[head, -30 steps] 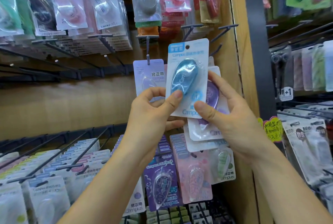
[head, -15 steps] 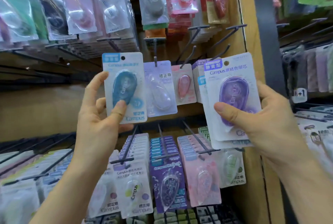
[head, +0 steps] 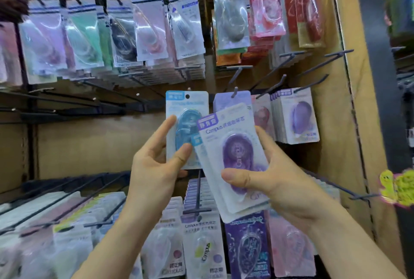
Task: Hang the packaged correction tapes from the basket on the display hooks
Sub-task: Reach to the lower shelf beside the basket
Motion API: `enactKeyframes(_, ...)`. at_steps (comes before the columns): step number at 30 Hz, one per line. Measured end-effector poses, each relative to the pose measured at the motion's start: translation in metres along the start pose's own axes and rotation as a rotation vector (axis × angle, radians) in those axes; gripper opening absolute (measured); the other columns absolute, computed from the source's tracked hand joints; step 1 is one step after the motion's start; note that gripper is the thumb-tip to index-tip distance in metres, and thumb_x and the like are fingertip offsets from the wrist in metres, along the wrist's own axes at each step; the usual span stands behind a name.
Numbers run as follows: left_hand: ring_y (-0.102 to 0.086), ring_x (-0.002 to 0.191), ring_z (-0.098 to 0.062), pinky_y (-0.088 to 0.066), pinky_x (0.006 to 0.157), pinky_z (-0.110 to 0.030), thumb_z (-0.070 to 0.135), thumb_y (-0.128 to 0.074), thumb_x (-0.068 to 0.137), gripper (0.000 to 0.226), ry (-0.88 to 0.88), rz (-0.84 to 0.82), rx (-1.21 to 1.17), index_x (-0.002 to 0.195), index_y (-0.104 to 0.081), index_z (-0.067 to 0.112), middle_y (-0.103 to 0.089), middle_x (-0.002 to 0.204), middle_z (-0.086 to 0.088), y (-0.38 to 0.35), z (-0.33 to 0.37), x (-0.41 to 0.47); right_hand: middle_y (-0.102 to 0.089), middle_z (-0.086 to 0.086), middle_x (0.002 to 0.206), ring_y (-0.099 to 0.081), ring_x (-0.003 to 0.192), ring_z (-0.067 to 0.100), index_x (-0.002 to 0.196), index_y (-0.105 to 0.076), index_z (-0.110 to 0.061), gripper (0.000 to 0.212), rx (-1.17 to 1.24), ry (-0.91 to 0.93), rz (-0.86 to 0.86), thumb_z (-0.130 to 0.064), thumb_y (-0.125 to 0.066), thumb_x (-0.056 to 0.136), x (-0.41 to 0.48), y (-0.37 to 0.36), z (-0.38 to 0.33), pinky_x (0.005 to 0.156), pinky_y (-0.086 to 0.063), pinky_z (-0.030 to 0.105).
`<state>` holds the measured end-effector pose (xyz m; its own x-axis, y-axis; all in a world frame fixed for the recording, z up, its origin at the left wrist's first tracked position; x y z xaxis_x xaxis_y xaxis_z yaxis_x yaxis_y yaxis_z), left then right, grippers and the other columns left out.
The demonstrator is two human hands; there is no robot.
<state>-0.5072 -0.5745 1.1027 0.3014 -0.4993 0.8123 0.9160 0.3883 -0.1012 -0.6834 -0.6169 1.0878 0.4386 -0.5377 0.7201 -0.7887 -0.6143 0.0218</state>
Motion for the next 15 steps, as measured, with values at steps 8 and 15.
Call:
enactKeyframes(8, -0.065, 0.112, -0.002, -0.054, 0.080, -0.015, 0.023, -0.067, 0.081, 0.062, 0.023, -0.095, -0.040, 0.140, -0.051, 0.025, -0.068, 0.122, 0.016, -0.003, -0.004, 0.012, -0.075, 0.009, 0.108, -0.073, 0.097, 0.028, 0.120, -0.063, -0.019, 0.061, 0.117, -0.068, 0.064, -0.011, -0.085, 0.064, 0.018, -0.006, 0.012, 0.078, -0.061, 0.039)
enactKeyframes(15, -0.068, 0.103, -0.004, -0.058, 0.084, -0.028, 0.029, -0.068, 0.083, 0.062, -0.048, -0.091, 0.142, 0.142, -0.049, 0.029, -0.071, 0.109, 0.021, 0.008, 0.009, 0.021, -0.075, 0.007, 0.110, -0.073, 0.099, 0.027, 0.124, -0.061, -0.019, 0.062, 0.116, -0.037, 0.105, -0.011, -0.082, 0.066, 0.024, -0.016, 0.007, 0.079, -0.061, 0.038)
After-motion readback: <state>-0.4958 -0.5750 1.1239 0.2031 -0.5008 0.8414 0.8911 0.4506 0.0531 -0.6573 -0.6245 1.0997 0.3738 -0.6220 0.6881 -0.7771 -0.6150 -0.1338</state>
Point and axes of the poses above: each hand's wrist, its own x-axis towards the middle knuckle, its own y-axis out of the back of the hand, z = x × y, the point moved 9 cm from there along x, towards the middle knuckle
